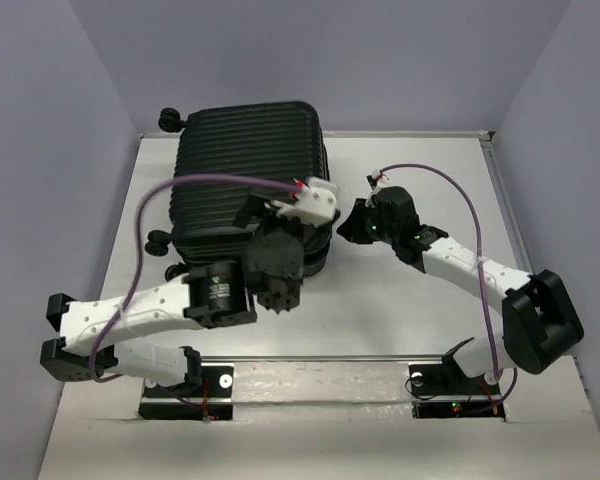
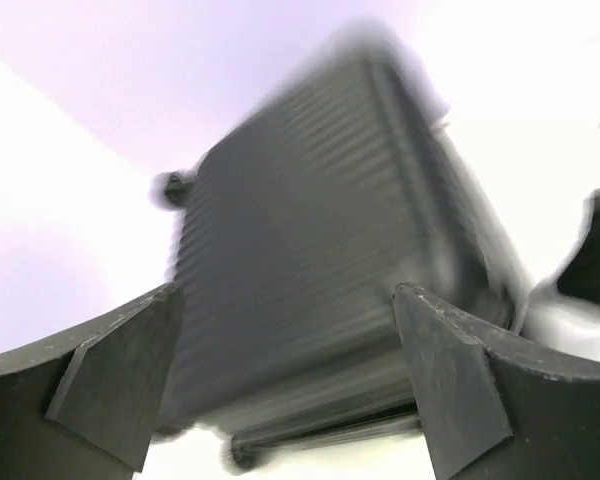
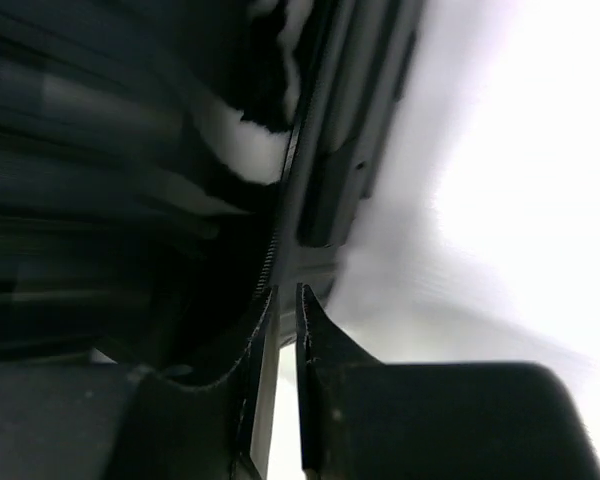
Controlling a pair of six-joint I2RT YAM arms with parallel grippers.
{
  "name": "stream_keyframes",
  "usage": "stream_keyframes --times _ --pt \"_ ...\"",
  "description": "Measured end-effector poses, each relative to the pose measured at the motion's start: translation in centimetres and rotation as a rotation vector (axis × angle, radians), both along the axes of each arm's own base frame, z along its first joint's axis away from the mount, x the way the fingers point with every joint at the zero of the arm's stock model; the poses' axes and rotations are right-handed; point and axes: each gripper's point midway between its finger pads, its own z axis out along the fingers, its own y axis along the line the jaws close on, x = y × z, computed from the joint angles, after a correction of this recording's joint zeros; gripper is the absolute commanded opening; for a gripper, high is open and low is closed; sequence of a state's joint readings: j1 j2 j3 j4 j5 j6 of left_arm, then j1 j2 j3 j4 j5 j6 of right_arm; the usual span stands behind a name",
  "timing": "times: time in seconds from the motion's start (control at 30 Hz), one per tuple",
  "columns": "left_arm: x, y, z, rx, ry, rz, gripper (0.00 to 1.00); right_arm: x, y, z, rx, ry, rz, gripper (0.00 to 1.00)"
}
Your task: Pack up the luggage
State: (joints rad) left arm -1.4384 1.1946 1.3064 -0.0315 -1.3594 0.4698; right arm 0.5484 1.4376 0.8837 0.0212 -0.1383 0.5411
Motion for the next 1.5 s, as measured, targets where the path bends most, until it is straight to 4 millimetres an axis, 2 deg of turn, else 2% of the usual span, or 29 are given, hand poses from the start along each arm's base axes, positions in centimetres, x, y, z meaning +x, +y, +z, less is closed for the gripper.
stream_keyframes --times 0.07,0.13,0.17,0.23,0.27,0.3,0.37,0.4,0.43,0.47,0.5,0.57,0.63,0.73,0.83,0.93,1.03,1.1,1.2,1.3,1.5 --pt "1.1 -0.6 3.6 -0.196 0.006 -0.070 0.99 0.1 -0.9 1.0 -0.007 -0.024 -0.030 0.14" --pt "2.6 0.1 6.4 -0.380 0.002 -0.110 0.93 0.1 -2.0 1.8 -0.017 -0.048 -0.061 0.11" --pt "3.6 1.3 7.2 -0.436 -0.005 -0.095 0.88 -0.1 -2.4 2.0 -0.020 -0.056 -0.070 0.10" --pt "5.5 3.7 7.6 -0.525 -0.004 -0.056 0.63 -0.3 -3.2 2.3 -0.035 -0.068 -0.092 0.07" --pt "6.5 5.2 7.3 -0.557 -0.001 -0.024 0.40 -0.3 -3.6 2.2 -0.049 -0.069 -0.103 0.07" --pt "7.5 6.5 6.8 -0.585 0.002 0.012 0.32 -0.5 -4.0 2.1 -0.063 -0.071 -0.111 0.07" --pt "8.9 8.1 5.4 -0.615 0.025 0.051 0.20 -0.5 -4.4 1.8 -0.082 -0.071 -0.120 0.07" --pt "10.0 9.6 4.1 -0.633 0.041 0.094 0.13 -0.5 -4.6 1.5 -0.095 -0.066 -0.125 0.07" --pt "11.5 12.9 2.3 -0.638 0.060 0.187 0.10 -0.6 -4.8 1.3 -0.106 -0.063 -0.129 0.07" --pt "12.1 14.3 1.5 -0.654 0.066 0.225 0.07 -0.6 -5.0 1.2 -0.113 -0.061 -0.132 0.07" --pt "13.1 17.6 -0.3 -0.677 0.083 0.310 0.06 -0.6 -5.1 1.0 -0.119 -0.058 -0.133 0.07" --pt "14.0 22.2 -3.1 -0.720 0.110 0.422 0.06 -0.6 -5.3 0.9 -0.128 -0.058 -0.133 0.07" --pt "14.1 26.4 -5.3 -0.770 0.127 0.516 0.06 -0.6 -5.3 0.9 -0.133 -0.058 -0.131 0.07" --pt "13.7 31.3 -8.6 -0.863 0.150 0.610 0.06 -0.5 -5.5 0.8 -0.140 -0.062 -0.132 0.07" --pt "13.5 33.8 -12.2 -0.935 0.184 0.665 0.06 -0.4 -5.7 0.8 -0.148 -0.066 -0.132 0.07" --pt "14.4 33.5 -16.1 -0.981 0.274 0.659 0.06 0.0 -5.9 0.8 -0.157 -0.065 -0.136 0.07" --pt "15.6 32.5 -21.1 -1.023 0.399 0.644 0.06 0.8 -5.7 0.8 -0.162 -0.060 -0.137 0.07" --pt "15.6 31.6 -24.6 -1.041 0.489 0.644 0.06 1.3 -5.4 0.7 -0.165 -0.051 -0.129 0.07" --pt "14.7 30.0 -27.4 -1.023 0.572 0.641 0.06 2.1 -4.3 0.7 -0.152 -0.039 -0.096 0.07" --pt "14.6 28.8 -27.3 -0.987 0.571 0.594 0.06 2.7 -3.3 0.5 -0.145 -0.025 -0.062 0.07" --pt "13.0 27.2 -25.7 -0.917 0.514 0.529 0.06 4.4 -0.2 0.0 -0.138 -0.010 0.013 0.07"
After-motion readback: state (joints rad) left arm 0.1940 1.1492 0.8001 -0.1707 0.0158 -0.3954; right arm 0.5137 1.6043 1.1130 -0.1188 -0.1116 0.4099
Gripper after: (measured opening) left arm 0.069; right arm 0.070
